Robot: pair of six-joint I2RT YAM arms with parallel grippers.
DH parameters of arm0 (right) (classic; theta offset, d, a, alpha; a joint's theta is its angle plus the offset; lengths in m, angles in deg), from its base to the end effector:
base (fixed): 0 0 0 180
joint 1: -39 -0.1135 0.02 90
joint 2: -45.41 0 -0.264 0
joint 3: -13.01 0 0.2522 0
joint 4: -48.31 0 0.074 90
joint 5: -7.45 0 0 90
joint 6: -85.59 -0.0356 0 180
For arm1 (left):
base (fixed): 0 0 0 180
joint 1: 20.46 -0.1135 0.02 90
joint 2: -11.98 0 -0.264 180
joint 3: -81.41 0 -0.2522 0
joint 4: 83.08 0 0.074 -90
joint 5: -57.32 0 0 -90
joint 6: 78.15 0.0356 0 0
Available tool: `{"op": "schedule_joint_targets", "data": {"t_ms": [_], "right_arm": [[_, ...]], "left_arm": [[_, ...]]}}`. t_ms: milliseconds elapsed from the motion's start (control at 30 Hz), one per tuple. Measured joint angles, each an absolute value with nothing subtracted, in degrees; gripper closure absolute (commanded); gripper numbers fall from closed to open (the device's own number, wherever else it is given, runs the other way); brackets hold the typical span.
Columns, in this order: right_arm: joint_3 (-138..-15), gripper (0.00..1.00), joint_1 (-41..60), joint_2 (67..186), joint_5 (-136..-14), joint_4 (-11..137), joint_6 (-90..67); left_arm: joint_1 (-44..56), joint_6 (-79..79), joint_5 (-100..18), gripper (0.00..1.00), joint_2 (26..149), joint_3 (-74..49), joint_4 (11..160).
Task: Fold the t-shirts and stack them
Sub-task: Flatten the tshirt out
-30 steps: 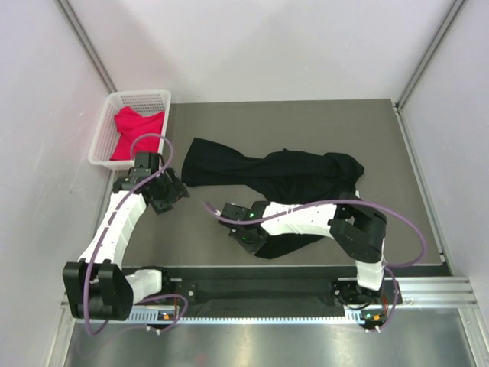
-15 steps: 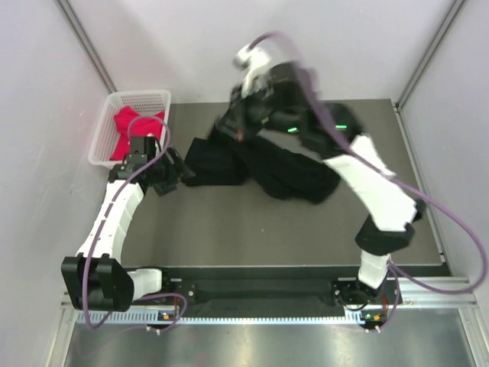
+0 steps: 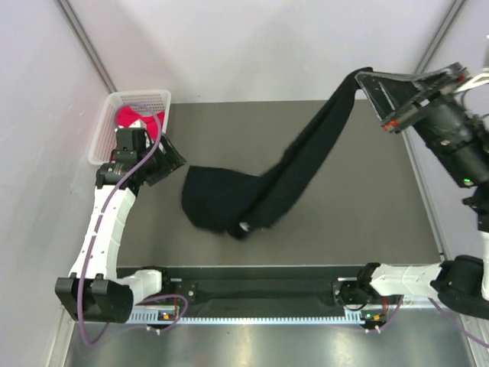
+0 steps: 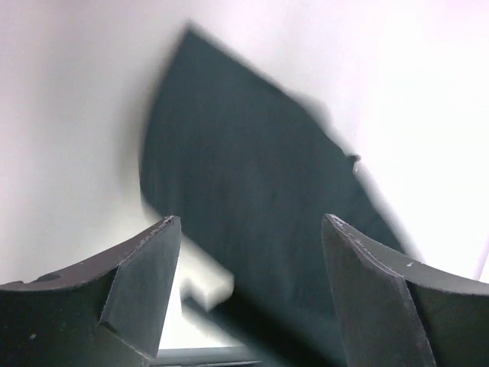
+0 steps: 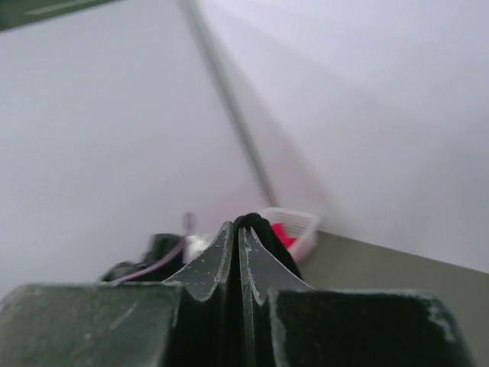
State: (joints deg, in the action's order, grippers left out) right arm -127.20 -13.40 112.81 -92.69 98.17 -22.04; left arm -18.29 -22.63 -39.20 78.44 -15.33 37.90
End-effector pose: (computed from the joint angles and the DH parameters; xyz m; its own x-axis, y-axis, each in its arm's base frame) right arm 0.0620 0.0703 0.6407 0.0205 0.5152 -0.8568 -0.7211 0.6013 0.3443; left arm 0.2367 -0.0130 0.3549 -0.6224 -0.5393 -0.5673 -0.2799 0.8302 -0.4821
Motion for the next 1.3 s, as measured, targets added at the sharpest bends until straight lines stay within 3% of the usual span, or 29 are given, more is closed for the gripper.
{"op": "schedule_joint_targets", "data": {"t_ms": [167,433,667,767,1167,1267,1300], "right_arm": [[-114.00,1.00,-2.67,112.33,-101.03,98.45,-17.64],[-96.43,1.00,17.24,121.46,-94.89,103.39,-19.59],[-91.51,1.00,23.88,120.35,-87.99,105.73,-21.58],[-90.00,1.00,26.59,118.73,-85.01,105.78,-22.52],[-84.62,1.00,28.32,111.39,-78.17,105.80,-24.68],[-83.55,1.00,28.32,110.12,-77.36,105.99,-25.10],[-83.53,1.00,28.32,109.86,-77.17,106.13,-25.18]], "left_arm": [[-17.79,-20.51,-39.84,0.20,77.89,-15.75,38.43],[-5.74,-16.38,-43.68,0.16,84.69,-20.86,45.40],[24.62,-13.65,-37.85,0.14,86.83,-27.66,51.67],[32.68,-12.62,-35.73,0.17,89.24,-27.57,53.79],[49.95,-15.29,-38.48,0.22,113.72,-14.20,58.32],[52.05,-16.90,-38.00,0.28,117.85,-11.01,58.67],[52.44,-17.52,-37.52,0.34,118.92,-10.44,58.76]]}}
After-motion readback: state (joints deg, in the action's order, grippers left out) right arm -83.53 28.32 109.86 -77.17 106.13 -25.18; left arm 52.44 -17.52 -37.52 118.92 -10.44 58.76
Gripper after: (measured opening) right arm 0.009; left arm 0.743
